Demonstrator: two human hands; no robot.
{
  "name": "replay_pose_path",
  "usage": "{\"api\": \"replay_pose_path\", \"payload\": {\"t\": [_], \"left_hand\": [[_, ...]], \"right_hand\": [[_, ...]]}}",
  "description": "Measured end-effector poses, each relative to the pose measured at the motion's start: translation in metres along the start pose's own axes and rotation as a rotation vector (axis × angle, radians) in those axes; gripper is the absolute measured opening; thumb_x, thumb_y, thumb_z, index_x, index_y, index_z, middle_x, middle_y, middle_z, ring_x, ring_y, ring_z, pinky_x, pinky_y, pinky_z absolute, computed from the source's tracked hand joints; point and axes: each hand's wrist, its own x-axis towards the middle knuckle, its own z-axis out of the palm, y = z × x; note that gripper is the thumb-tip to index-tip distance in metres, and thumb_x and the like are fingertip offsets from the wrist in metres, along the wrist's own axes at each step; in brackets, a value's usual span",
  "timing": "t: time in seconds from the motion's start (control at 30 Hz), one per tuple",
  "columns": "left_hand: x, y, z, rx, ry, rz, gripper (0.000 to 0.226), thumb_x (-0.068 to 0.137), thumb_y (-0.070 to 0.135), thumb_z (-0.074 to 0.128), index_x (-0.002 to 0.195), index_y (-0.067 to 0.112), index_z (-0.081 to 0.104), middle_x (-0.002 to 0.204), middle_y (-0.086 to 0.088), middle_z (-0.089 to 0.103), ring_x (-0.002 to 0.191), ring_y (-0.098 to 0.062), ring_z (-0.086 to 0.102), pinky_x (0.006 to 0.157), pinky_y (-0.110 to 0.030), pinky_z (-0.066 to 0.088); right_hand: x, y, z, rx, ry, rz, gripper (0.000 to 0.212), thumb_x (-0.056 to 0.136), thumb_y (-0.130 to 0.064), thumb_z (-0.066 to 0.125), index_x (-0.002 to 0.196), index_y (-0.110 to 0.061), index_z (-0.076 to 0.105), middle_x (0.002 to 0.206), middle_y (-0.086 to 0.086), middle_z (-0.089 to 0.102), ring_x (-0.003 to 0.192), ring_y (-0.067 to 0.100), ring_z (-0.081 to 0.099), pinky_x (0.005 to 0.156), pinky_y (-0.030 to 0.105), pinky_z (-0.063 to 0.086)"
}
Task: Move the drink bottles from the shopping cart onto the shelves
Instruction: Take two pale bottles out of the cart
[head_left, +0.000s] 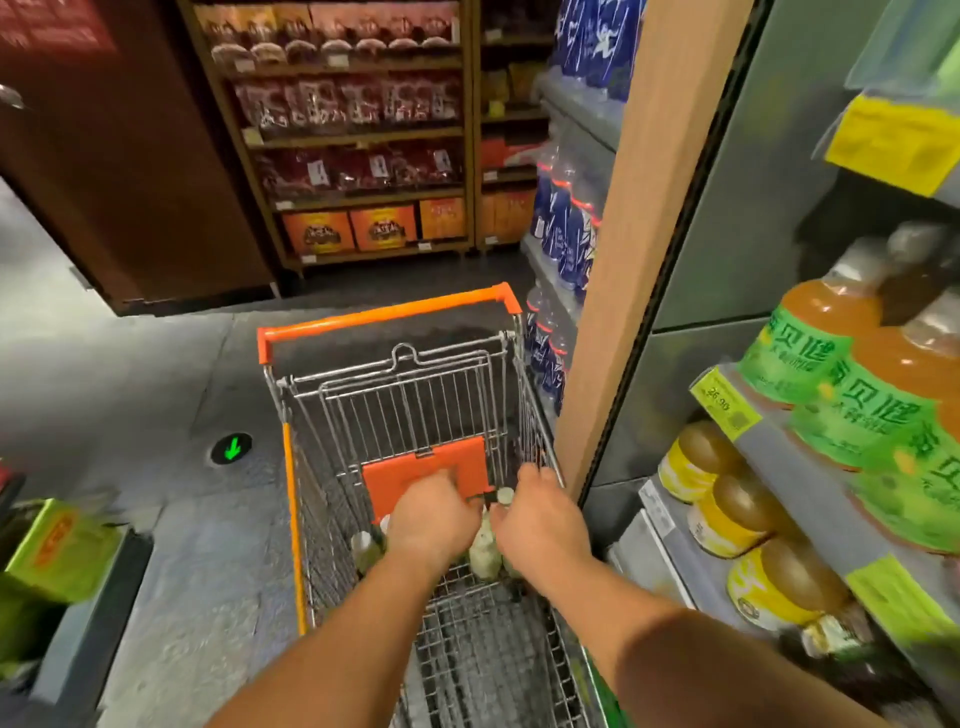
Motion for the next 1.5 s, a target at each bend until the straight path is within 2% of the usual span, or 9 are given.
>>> {"api": "replay_pose_path", "payload": {"t": [0.2,0.53,0.67,0.9,1.1,1.2,1.3,1.4,1.5], "left_hand": [[0.047,-0.052,0.081,0.016,-0.087,-0.085,0.034,0.086,0.041,0.054,0.109,0.016,0.061,0.107,-0.012,0.070,0.101,-0.035,0.065,0.081,-0.037,0.052],[0.114,-0.125,0.219,0.042,-0.212,-0.127,0.031,0.088,0.033,0.057,0.112,0.013,0.064,0.112,-0.014,0.068,0.102,-0.035,0.065,0.078,-0.035,0.050],[0.140,-0.140,0.268,-0.037,-0.223,-0.109,0.027,0.088,0.028,0.057,0.105,0.009,0.065,0.106,-0.015,0.066,0.099,-0.036,0.063,0.079,-0.036,0.052],[0.177,-0.168,0.339,-0.225,-0.206,-0.190,0.040,0.072,0.041,0.069,0.106,0.022,0.061,0.103,-0.003,0.066,0.094,-0.026,0.064,0.085,-0.041,0.055],[0.179,-0.183,0.359,-0.412,-0.111,-0.230,0.048,0.068,0.050,0.069,0.110,0.035,0.049,0.111,0.005,0.064,0.100,-0.021,0.061,0.084,-0.038,0.049],[0.180,-0.193,0.356,-0.424,-0.125,-0.214,0.054,0.075,0.045,0.075,0.121,0.032,0.050,0.114,0.007,0.065,0.101,-0.017,0.059,0.080,-0.029,0.042],[0.183,-0.202,0.347,-0.412,-0.162,-0.209,0.062,0.078,0.045,0.077,0.131,0.031,0.048,0.120,0.007,0.065,0.100,-0.013,0.056,0.083,-0.026,0.040],[0.181,-0.209,0.342,-0.418,-0.171,-0.202,0.062,0.078,0.046,0.076,0.130,0.029,0.048,0.122,0.005,0.065,0.106,-0.018,0.059,0.083,-0.026,0.040],[0.177,-0.209,0.328,-0.384,-0.173,-0.157,0.058,0.078,0.046,0.075,0.126,0.027,0.047,0.118,0.005,0.065,0.105,-0.021,0.061,0.083,-0.029,0.044]], "right_hand": [[0.031,0.035,0.093,-0.061,-0.075,0.004,0.047,0.090,-0.039,0.056,0.125,-0.012,0.042,0.123,0.011,0.051,0.111,0.032,0.055,0.089,0.039,0.048],[0.105,0.098,0.222,-0.033,-0.212,0.162,0.041,0.092,-0.033,0.056,0.120,-0.008,0.042,0.115,0.009,0.049,0.101,0.028,0.058,0.080,0.032,0.047],[0.129,0.122,0.276,-0.077,-0.307,0.251,0.039,0.097,-0.015,0.046,0.134,-0.003,0.038,0.128,0.015,0.051,0.119,0.029,0.053,0.091,0.034,0.045],[0.150,0.153,0.350,0.223,-0.113,0.444,0.047,0.080,-0.030,0.063,0.120,-0.014,0.043,0.115,0.009,0.051,0.089,0.023,0.048,0.071,0.037,0.042],[0.156,0.158,0.376,0.255,-0.049,0.514,0.078,0.086,-0.043,0.068,0.146,-0.024,0.024,0.139,0.014,0.039,0.112,0.033,0.054,0.078,0.036,0.043],[0.152,0.154,0.373,0.204,-0.025,0.449,0.072,0.082,-0.046,0.072,0.135,-0.022,0.031,0.125,0.012,0.049,0.099,0.028,0.059,0.071,0.031,0.046],[0.155,0.149,0.370,0.265,-0.039,0.361,0.056,0.078,-0.037,0.078,0.118,-0.024,0.040,0.108,0.000,0.059,0.095,0.023,0.061,0.078,0.039,0.054],[0.159,0.143,0.367,0.228,-0.079,0.254,0.067,0.075,-0.034,0.082,0.128,-0.023,0.042,0.114,-0.002,0.061,0.106,0.021,0.060,0.090,0.039,0.052],[0.153,0.135,0.358,0.232,-0.055,0.257,0.063,0.073,-0.038,0.082,0.124,-0.021,0.048,0.113,-0.002,0.059,0.102,0.020,0.059,0.087,0.034,0.052]]}}
